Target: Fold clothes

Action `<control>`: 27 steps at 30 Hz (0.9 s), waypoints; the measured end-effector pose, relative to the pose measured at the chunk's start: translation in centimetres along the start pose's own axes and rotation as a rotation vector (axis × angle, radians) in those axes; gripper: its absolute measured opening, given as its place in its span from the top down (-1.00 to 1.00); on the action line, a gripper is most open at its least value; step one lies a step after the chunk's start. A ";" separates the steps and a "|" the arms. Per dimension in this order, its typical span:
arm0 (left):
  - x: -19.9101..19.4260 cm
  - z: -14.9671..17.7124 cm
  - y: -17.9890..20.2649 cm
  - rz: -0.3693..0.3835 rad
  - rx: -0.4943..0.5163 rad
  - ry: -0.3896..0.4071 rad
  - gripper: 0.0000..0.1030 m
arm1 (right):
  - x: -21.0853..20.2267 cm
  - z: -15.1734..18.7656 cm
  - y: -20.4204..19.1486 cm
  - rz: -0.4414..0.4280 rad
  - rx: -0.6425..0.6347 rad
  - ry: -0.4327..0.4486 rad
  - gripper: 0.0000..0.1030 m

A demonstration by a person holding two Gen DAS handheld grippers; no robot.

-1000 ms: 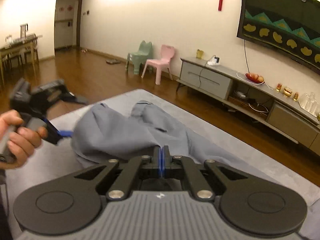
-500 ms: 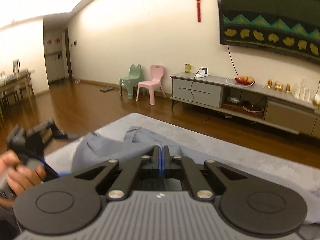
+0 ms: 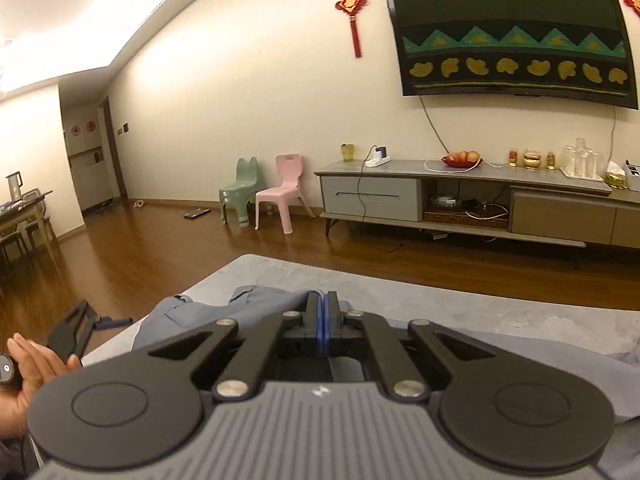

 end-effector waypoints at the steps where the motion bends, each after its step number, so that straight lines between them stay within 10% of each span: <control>1: 0.7 0.0 -0.2 -0.007 -0.015 -0.014 -0.78 | -0.1 0.0 0.2 0.002 -0.001 0.000 0.98; 10: 1.1 -0.5 -2.1 0.129 -0.182 0.048 -0.78 | -1.8 0.6 2.5 0.028 0.041 0.037 0.98; 21: 10.5 1.4 -2.7 0.043 -0.200 -0.063 -0.70 | -4.0 1.7 4.3 0.009 0.084 0.129 0.98; 22: 11.9 1.7 -1.8 0.055 -0.153 -0.095 -0.53 | -4.1 1.7 4.6 0.016 0.086 0.131 0.98; 24: 14.9 2.6 1.3 0.046 -0.002 -0.198 0.42 | -4.5 1.5 5.1 0.027 0.093 0.143 0.98; 27: 19.4 5.6 8.5 0.008 0.283 -0.373 0.82 | -6.5 1.3 5.2 0.033 0.088 0.210 0.98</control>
Point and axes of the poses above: each gripper's, at about its wrist camera, not at the fingertips, and x roughly the way its jaws point, y to its right, z to its underside, the point moved 9 cm from there along x, roughly the way its jaws point, and after that the axes turned 11 degrees about -y, right-handed, at the moved point
